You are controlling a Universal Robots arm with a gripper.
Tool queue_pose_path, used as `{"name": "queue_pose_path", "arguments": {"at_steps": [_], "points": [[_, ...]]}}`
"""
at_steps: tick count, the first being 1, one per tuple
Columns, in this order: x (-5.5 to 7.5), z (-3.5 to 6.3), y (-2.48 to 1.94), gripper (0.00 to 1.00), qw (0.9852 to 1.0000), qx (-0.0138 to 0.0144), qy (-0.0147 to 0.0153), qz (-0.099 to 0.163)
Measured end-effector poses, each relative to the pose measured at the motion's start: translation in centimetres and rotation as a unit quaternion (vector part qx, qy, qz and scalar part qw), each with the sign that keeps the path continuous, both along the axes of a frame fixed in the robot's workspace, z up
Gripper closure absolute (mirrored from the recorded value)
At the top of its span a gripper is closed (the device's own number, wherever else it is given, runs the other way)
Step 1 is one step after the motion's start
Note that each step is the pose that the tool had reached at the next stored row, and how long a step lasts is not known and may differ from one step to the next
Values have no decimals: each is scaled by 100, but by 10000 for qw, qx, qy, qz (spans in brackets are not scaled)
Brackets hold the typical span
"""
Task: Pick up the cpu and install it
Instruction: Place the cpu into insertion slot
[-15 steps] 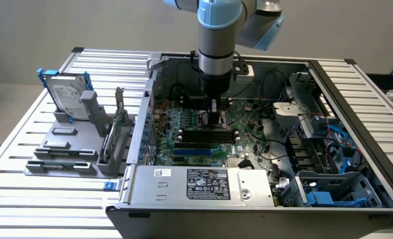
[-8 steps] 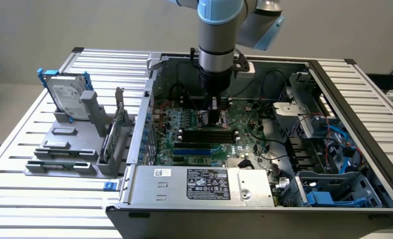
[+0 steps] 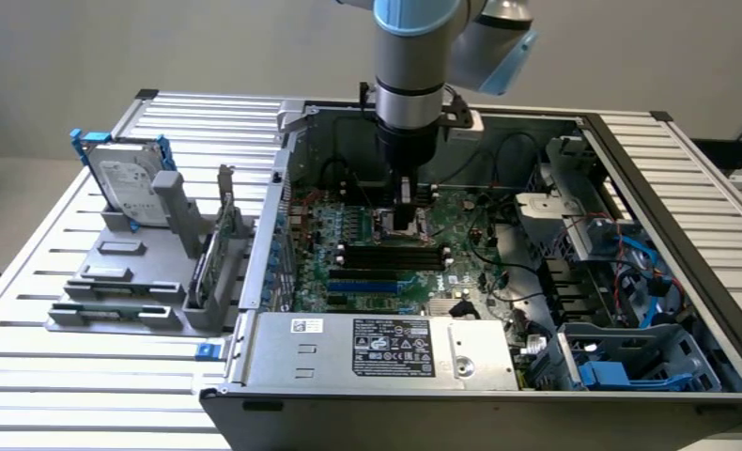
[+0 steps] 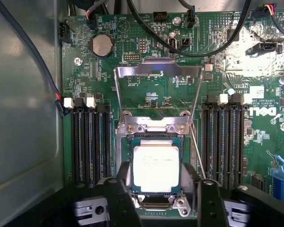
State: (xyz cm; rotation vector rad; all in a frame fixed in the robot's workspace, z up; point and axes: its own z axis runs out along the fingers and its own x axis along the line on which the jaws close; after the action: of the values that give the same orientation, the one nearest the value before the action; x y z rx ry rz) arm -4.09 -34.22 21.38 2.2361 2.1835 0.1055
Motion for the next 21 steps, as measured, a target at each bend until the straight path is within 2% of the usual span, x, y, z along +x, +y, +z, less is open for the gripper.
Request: {"name": "queue_pose_path", "arguments": {"at_steps": [1,2,4,5,7,8,9,11,14,21], "points": [[0,8,0,53,10000,0,0,0],[0,16,1,53,10000,1,0,0],[0,50,1,64,10000,1,0,0],[0,73,1,64,10000,0,0,0],[4,116,1,76,10000,1,0,0],[6,143,1,76,10000,0,2,-1],[9,169,1,88,10000,0,3,-1],[12,215,1,89,10000,0,4,0],[4,226,-2,89,10000,3,3,-2],[-163,251,-18,89,10000,36,4,-15]]}}
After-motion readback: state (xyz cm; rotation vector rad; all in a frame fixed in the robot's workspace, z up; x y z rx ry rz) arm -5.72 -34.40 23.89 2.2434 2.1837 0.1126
